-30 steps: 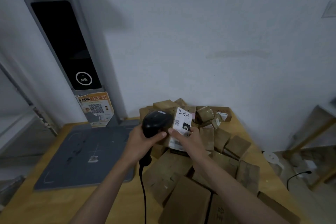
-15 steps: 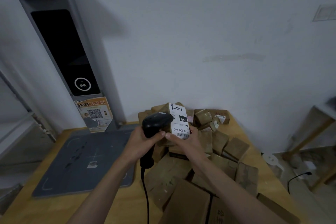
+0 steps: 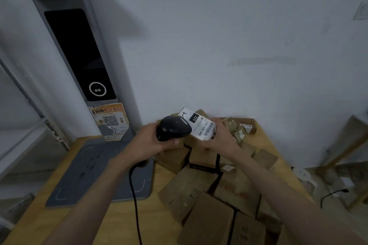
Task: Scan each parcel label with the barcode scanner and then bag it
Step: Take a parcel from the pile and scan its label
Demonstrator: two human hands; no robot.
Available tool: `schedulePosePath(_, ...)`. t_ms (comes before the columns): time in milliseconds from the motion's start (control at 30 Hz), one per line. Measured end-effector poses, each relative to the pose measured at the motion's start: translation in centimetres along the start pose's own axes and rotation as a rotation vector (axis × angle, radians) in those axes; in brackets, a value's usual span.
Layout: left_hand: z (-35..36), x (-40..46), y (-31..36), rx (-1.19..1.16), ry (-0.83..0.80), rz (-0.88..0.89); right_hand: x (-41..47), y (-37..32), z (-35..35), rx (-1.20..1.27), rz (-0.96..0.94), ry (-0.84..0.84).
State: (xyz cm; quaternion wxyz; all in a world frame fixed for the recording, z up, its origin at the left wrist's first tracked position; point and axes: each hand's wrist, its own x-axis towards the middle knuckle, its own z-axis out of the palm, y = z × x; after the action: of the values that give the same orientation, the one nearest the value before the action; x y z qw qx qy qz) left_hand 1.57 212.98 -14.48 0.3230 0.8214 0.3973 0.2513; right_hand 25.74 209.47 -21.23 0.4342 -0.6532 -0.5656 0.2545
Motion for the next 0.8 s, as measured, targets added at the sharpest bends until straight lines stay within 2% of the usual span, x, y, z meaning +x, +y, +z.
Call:
schedulePosePath(300, -2.5, 0.8, 0.6, 0.272, -0.039, 0.109, 0.9, -0.6, -1.8, -0.228, -0.294, -0.109)
schedulePosePath(433, -2.3, 0.7, 0.6, 0.343, -0.084, 0.123, 0.8, -0.3, -1.9, -0.267, -0.316, -0.128)
schedulePosePath(800, -1.8, 0.4, 0.6, 0.337, -0.182, 0.176, 0.6, 0.1, -2.3, -0.31, -0.291, -0.198)
